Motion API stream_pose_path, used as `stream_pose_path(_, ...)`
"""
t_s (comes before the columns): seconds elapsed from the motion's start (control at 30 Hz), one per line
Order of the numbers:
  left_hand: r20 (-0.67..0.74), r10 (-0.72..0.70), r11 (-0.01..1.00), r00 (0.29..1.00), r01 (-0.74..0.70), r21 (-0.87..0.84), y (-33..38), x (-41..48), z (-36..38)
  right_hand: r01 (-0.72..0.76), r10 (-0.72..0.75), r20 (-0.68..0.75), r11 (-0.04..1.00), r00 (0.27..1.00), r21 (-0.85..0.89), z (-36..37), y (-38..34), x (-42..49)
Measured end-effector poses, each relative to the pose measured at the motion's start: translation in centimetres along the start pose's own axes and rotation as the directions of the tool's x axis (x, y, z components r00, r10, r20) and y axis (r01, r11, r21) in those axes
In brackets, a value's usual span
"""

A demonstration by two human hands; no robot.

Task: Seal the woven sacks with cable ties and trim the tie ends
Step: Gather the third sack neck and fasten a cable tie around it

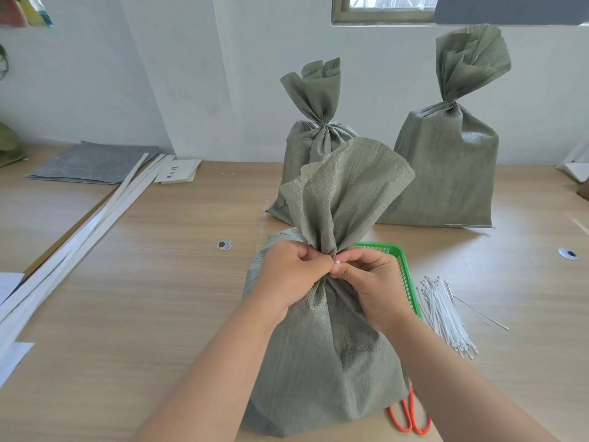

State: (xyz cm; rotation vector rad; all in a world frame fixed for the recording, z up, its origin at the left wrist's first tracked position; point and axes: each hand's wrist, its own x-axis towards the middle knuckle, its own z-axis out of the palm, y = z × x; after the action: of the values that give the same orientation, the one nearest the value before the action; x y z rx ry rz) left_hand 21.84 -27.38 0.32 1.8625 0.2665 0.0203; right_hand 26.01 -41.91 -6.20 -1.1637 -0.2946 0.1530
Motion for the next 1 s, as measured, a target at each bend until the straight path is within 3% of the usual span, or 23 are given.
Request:
stream_pose_path(0.4,0.085,0.02,0.995,0.996,-0.028,0.094,0.4,-0.2,-0.7,0.089,-0.082,0.037,0.959,0.996,-0.27,-0.4,-2.0,0.0)
stream_pose_path(1.0,0.112,0.047,0.99,0.993,-0.061,0.124,0.2,-0.3,-1.1,0.063,-0.047,0.047,0.888,0.998,-0.456,-0.5,-3.5,-0.2)
